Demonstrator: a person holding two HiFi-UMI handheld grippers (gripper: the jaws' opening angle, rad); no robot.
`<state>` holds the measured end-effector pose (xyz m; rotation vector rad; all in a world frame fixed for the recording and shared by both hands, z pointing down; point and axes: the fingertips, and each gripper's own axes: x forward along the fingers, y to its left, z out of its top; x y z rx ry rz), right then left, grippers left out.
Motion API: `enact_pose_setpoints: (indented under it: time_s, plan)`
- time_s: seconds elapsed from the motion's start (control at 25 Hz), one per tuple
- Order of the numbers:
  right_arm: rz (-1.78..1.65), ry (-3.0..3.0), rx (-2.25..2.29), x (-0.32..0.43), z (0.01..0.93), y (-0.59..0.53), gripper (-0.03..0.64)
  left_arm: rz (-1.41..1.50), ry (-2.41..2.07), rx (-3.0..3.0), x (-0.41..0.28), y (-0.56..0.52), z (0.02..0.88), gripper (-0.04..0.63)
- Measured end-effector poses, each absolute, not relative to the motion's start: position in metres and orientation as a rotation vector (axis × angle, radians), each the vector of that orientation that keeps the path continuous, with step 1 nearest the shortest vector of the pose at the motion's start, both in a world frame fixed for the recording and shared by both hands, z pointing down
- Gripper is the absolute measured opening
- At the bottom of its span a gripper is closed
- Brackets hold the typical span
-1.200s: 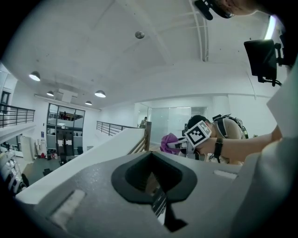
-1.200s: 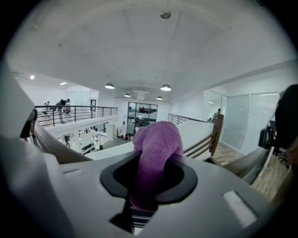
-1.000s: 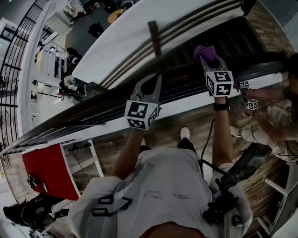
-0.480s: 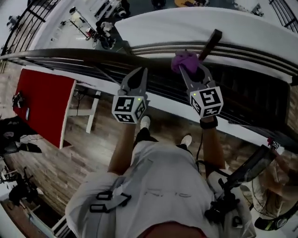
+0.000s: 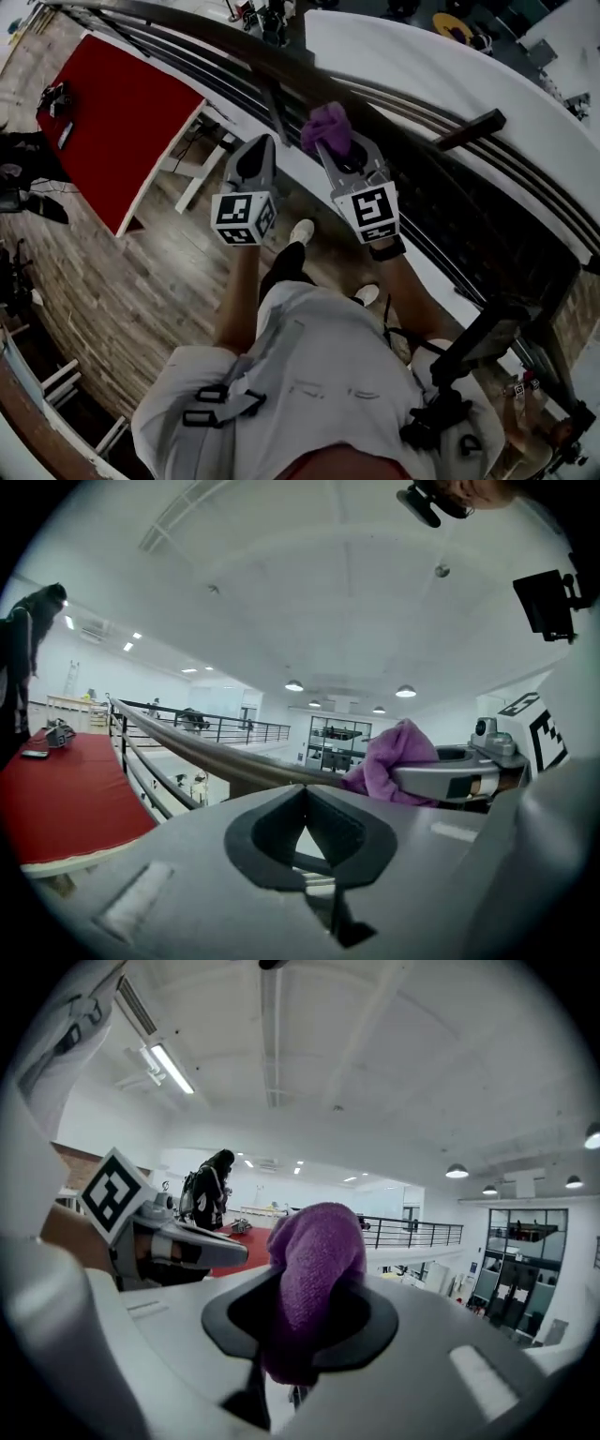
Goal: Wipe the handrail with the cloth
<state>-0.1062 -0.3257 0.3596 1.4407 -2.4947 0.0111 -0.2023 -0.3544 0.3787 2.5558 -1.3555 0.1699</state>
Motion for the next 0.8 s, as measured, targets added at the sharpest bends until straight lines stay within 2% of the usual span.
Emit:
enact_pose_setpoints:
  time_s: [0.36,0.56,0.8]
  plan:
    - [0.113,-2.302,1.323,-0.179,0.510,-0.400,0.091,0.210,-1.413,2.480,-0.268,-0.387,0.430,0.000]
    - [0.174,-2.170,1.361,-0.179,0.568,-0.458,0.089,0.224,-1.368,2.467,-0.271,-0.392,0.446,0.000]
    - [0.236,-2.067,1.440,-0.159,0.595,-0.520,0.091,0.254,-1.341,2.427,-0.279,-0.388,0.462,0.000]
